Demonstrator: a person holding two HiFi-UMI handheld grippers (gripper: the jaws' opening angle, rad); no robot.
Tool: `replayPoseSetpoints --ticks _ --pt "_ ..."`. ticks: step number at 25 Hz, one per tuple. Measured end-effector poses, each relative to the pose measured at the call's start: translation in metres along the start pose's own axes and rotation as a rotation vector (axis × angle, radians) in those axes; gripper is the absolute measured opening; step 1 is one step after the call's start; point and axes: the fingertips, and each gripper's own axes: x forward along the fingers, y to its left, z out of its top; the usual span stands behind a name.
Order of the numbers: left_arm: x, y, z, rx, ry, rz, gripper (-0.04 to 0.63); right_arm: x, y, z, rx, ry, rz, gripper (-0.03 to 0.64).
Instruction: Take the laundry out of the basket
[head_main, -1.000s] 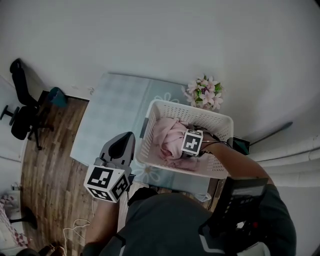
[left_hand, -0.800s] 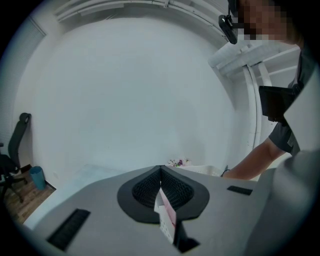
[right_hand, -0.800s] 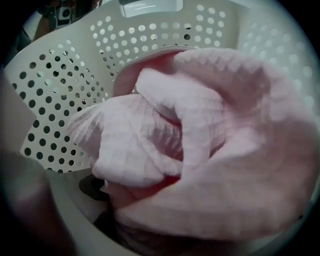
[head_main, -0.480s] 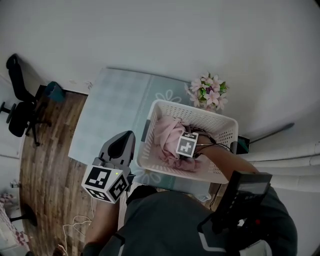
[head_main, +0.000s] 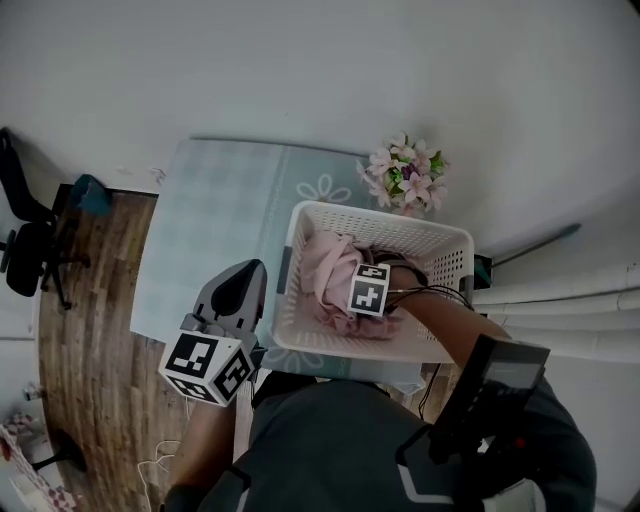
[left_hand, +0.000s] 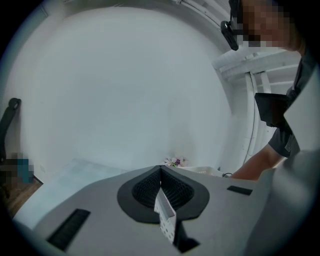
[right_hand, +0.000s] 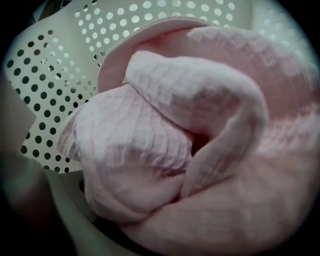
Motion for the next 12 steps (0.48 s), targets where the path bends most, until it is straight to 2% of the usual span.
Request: replayPoseSetpoints --ticks 4,9,12 --pt "0.006 0.004 -0.001 0.005 0.011 -0.038 0.008 -0.003 0.003 0.002 0.013 -0.008 -0.016 0.546" --pt "0.006 0.000 0.004 0.034 0.005 -0.055 0.008 -0.007 0.018 0.003 0.031 -0.030 -0.024 0.413" --pt "-0.005 -0.010 0.012 0.052 -0.020 -0.035 0.008 -0.008 0.029 0.003 0.051 -0.055 -0.023 0.371"
